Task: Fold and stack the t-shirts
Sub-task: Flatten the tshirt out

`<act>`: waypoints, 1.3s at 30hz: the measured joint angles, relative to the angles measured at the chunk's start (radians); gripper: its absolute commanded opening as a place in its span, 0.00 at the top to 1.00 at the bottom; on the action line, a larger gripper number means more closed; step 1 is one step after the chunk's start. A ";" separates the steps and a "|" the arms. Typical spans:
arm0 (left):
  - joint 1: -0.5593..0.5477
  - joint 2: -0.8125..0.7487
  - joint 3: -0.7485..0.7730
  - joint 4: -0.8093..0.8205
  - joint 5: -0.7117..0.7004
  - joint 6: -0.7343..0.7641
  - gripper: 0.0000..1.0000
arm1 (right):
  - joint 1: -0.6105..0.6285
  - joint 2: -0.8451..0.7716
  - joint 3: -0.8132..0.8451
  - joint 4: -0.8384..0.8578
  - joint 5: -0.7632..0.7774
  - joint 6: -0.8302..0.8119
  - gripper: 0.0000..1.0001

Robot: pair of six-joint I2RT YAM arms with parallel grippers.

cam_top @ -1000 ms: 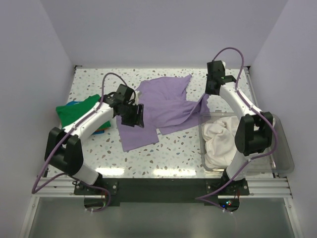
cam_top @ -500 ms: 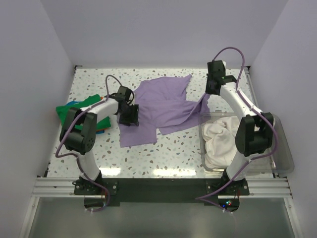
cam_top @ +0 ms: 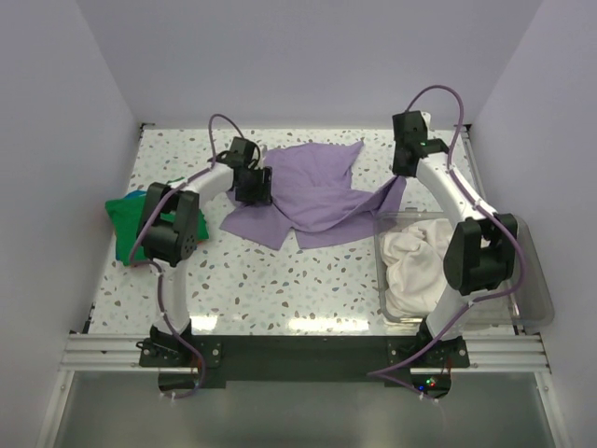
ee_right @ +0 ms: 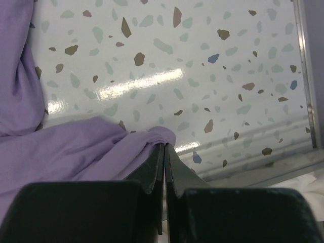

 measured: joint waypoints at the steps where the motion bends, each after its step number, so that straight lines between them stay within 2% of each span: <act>1: 0.000 0.002 0.003 0.003 0.001 0.006 0.34 | -0.003 0.000 0.010 -0.005 0.009 -0.002 1.00; 7: 0.001 -0.048 -0.052 0.017 -0.016 0.011 0.28 | -0.051 0.000 0.048 -0.022 0.046 -0.010 1.00; 12: 0.004 -0.244 -0.233 0.013 -0.054 0.013 0.28 | -0.076 0.001 0.048 -0.033 0.051 -0.011 1.00; 18: 0.025 -0.404 -0.349 -0.005 -0.092 0.035 0.35 | -0.085 0.002 0.048 -0.036 0.050 -0.011 1.00; 19: 0.032 -0.411 -0.358 -0.010 -0.095 0.036 0.38 | -0.086 0.002 0.048 -0.036 0.050 -0.011 1.00; 25: 0.050 -0.414 -0.455 -0.019 -0.112 0.033 0.45 | -0.086 0.002 0.048 -0.036 0.046 -0.011 1.00; 33: 0.057 -0.414 -0.529 -0.033 -0.129 0.033 0.46 | -0.086 0.002 0.048 -0.036 0.045 -0.011 1.00; 39: 0.072 -0.414 -0.542 -0.018 -0.129 0.033 0.51 | -0.086 0.002 0.043 -0.036 0.045 -0.011 1.00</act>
